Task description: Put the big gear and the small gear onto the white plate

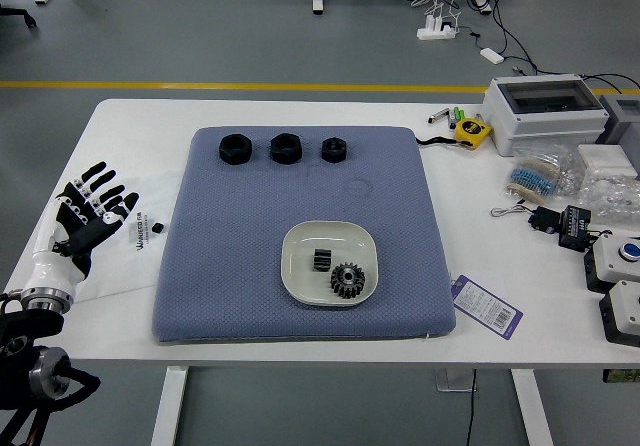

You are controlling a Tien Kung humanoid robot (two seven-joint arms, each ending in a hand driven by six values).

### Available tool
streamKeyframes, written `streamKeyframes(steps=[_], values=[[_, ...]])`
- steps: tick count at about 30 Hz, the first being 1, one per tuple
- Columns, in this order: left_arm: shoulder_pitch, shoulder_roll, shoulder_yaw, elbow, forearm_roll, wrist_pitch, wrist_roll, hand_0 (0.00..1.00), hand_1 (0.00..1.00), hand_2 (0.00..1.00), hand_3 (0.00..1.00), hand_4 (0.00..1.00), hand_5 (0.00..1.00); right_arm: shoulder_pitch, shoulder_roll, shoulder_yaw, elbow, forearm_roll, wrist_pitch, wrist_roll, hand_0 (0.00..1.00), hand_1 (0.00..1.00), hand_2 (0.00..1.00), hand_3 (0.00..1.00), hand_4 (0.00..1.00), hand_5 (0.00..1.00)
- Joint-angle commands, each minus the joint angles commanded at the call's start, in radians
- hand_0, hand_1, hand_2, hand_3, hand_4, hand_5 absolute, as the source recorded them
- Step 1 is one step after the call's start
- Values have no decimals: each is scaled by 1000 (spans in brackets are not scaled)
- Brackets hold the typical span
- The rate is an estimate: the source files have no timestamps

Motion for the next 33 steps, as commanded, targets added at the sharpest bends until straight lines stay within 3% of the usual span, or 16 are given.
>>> streamKeyframes(steps=[33], values=[[-1, -13, -17, 12, 39, -6, 26, 779, 760, 837, 826, 961, 70, 9, -2, -3, -1, 8, 0, 2, 653, 647, 737, 595, 849, 695]])
